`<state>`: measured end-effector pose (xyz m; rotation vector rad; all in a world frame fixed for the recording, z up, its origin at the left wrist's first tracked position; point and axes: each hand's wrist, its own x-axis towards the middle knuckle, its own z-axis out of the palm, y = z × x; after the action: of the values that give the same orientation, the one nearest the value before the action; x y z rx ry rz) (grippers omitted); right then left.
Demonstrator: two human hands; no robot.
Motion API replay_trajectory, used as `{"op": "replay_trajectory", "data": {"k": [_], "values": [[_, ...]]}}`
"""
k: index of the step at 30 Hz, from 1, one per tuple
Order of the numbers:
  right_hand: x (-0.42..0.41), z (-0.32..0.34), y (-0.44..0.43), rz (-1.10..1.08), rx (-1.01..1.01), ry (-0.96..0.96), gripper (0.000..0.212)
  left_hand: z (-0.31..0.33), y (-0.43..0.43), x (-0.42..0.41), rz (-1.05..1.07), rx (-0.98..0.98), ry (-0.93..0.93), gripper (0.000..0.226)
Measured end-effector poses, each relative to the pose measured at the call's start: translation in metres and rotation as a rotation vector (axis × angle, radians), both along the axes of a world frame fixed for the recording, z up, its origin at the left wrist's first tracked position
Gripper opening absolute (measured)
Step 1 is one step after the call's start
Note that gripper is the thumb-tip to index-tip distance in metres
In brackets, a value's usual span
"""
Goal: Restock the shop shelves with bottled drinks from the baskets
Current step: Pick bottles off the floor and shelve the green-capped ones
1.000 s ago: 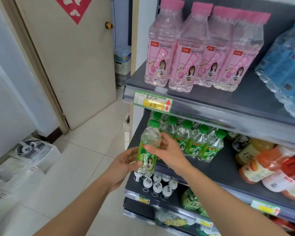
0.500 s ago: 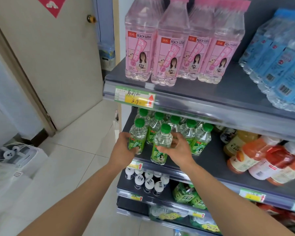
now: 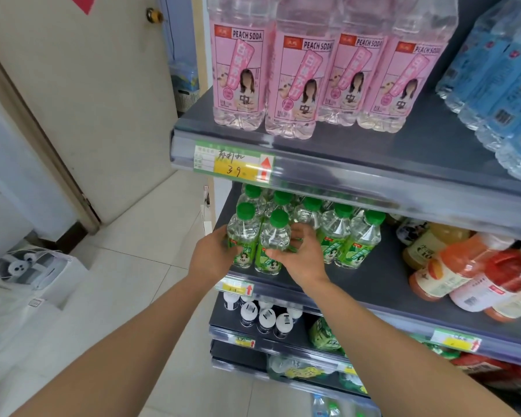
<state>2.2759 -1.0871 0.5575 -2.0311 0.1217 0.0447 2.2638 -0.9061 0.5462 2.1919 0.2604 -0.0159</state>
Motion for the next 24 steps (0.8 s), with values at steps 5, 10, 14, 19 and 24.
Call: {"op": "replay_trajectory", "data": {"k": [5, 10, 14, 19, 24], "values": [[-0.002, -0.005, 0.002, -0.013, -0.145, 0.020, 0.058, 0.001, 0.000, 0.002, 0.024, -0.010, -0.015, 0.018], [-0.001, -0.010, 0.004, -0.017, -0.153, 0.035, 0.056, 0.000, 0.000, 0.004, 0.044, -0.033, -0.038, 0.013], [-0.002, -0.011, 0.006, -0.023, -0.178, 0.030, 0.057, -0.002, 0.000, 0.004, 0.040, -0.025, -0.053, 0.018], [-0.009, -0.009, 0.002, 0.020, -0.191, 0.048, 0.059, -0.002, 0.000, 0.002, 0.013, 0.005, -0.033, 0.021], [-0.039, -0.010, -0.027, 0.024, -0.309, -0.007, 0.034, -0.011, -0.003, -0.010, 0.024, 0.131, -0.007, 0.033]]}}
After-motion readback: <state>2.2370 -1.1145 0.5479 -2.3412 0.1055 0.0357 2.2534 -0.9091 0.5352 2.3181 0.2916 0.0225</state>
